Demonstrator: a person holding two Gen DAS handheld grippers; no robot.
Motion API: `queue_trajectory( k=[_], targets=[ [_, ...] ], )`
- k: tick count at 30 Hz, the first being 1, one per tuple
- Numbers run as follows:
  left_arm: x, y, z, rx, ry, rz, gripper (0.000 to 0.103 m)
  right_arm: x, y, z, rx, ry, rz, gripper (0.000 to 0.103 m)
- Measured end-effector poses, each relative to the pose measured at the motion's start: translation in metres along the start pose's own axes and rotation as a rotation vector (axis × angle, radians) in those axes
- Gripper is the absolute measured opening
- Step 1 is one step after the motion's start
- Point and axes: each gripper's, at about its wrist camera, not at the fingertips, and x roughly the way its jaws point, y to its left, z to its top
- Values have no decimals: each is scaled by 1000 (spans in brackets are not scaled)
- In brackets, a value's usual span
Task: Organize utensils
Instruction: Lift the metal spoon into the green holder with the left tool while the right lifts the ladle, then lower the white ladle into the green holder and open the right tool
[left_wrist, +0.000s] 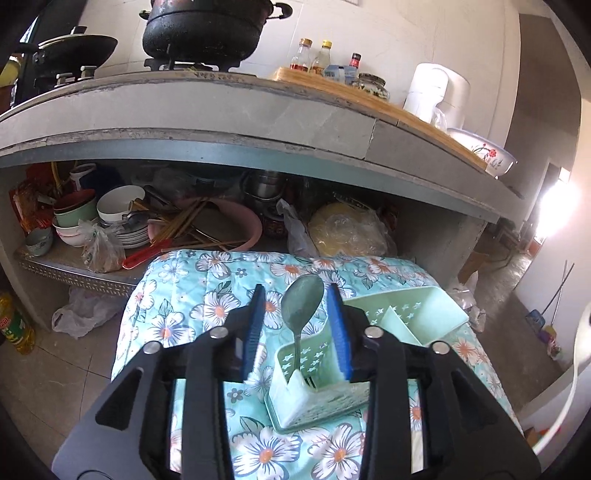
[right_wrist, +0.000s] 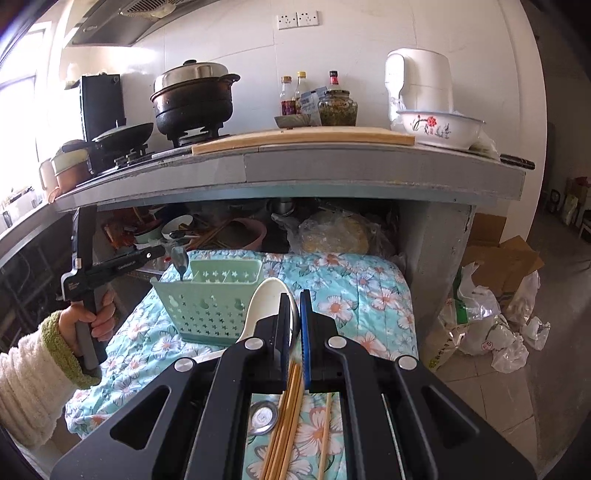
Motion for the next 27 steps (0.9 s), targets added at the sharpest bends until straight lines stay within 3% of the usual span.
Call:
queue_trajectory(
  k=[4,10,17,27],
  targets=[
    [-29,6,-9,-29,-32,-7,59,-1,-2,33,-13,-100,-37,6],
    [-58,13,-38,-78,8,-16,77,39,7,80,-90,-180,-137,6],
    [-74,18,-84,-96,93,40,84,113,40,91,-248,-151,-219,6],
    [-84,-2,-121,-30,156,30,90,184,95,52,-537,-11,-226,6]
  ],
)
